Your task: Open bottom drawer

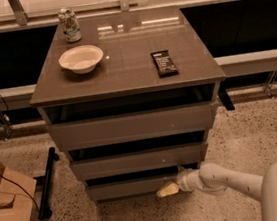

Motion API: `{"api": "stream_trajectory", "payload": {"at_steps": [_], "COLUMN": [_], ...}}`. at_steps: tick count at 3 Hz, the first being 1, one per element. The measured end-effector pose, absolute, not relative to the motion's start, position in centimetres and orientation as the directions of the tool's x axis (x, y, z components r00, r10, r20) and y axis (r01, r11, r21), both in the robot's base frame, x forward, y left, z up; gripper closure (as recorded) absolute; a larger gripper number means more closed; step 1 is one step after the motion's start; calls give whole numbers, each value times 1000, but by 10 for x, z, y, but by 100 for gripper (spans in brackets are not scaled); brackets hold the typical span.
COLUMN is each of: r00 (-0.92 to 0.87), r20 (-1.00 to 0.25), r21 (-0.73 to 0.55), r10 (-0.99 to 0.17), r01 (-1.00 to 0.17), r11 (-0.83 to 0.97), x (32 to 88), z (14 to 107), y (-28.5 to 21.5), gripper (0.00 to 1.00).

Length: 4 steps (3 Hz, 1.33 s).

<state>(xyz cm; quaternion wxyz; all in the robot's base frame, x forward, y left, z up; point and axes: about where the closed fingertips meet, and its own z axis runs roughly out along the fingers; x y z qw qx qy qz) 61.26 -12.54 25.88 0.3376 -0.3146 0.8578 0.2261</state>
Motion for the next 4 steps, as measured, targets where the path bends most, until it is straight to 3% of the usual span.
{"api": "stream_trajectory", "payload": {"at_steps": [2,3,4], "r00": [-626,-662,-655], "r20": [-687,-643,-603], "r21": [239,261,205], "r10": [-370,-385,-454], "r01": [-675,-662,-678], "r11": [698,703,706], "x": [645,646,639], "z": [219,196,196], "y": [-126,-129,-136], "gripper": [0,16,40]}}
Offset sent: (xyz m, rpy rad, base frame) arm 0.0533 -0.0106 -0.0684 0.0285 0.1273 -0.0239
